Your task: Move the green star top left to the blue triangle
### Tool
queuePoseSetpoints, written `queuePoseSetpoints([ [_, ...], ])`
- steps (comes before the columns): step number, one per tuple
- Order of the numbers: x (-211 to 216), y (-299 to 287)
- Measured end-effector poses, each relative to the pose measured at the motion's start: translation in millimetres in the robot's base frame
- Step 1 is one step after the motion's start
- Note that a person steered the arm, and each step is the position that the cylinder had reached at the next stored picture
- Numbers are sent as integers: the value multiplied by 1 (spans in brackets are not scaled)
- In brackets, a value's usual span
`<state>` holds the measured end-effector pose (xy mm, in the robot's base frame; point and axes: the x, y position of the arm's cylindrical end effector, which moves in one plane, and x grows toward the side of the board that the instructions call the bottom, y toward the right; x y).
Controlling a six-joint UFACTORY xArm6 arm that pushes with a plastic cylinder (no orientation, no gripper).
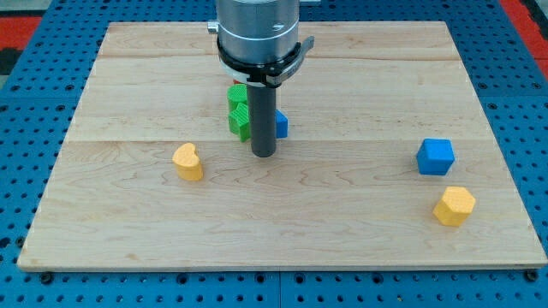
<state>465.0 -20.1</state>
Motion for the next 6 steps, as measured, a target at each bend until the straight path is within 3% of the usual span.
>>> queuePoseSetpoints([
  [1, -8, -32],
  [3, -58, -11],
  [6, -28, -22],
])
